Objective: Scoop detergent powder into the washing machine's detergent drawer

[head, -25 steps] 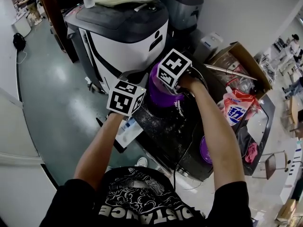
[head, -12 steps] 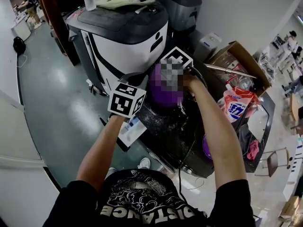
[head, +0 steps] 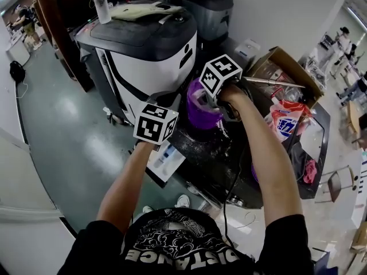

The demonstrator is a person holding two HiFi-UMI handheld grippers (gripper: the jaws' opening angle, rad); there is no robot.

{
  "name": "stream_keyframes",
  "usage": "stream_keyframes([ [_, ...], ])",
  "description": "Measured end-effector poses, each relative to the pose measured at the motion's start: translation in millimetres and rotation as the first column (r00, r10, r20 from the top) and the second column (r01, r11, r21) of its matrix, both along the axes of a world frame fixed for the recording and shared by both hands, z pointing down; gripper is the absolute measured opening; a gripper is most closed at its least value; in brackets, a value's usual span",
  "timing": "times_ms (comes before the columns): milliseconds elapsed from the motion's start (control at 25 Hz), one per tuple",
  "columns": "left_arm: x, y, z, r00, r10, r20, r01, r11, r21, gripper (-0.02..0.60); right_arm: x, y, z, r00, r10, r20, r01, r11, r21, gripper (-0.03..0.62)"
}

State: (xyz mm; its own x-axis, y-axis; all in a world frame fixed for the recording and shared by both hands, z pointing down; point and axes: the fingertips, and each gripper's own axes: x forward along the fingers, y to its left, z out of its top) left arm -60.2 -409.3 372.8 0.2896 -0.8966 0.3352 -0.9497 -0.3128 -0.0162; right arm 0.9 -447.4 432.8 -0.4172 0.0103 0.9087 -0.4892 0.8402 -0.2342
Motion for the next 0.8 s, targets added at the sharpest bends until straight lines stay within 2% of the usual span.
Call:
stream_keyframes([
  [200,1.2,2.2,-3.7,0.999,0.039,0.000,-0.039,0.999,0.003,0.001,0.9,1.6,-8.5,0.994,0.095,0.060,-0.093,0.995,-0.044,0.035],
  [520,6.7,8.1,-6.7,0.996,0.086,0.005,-0.086,0.996,0.004,0.000,5.4,2.9,-20.9,0.959,0.235,0.159,-0.221,0.970,-0.101,0.035],
  [680,11.4,10.7,-7.2,0.994,0.104,0.010,-0.104,0.995,0.002,0.000,9.7,1.1,-26.2,0.925,0.313,0.217,-0.290,0.948,-0.132,0.035],
  [800,12.4,13.0,-8.2,0.994,0.111,0.008,-0.111,0.994,0.004,0.000,13.3,-0.8,-30.6,0.883,0.382,0.273,-0.347,0.923,-0.167,0.035],
])
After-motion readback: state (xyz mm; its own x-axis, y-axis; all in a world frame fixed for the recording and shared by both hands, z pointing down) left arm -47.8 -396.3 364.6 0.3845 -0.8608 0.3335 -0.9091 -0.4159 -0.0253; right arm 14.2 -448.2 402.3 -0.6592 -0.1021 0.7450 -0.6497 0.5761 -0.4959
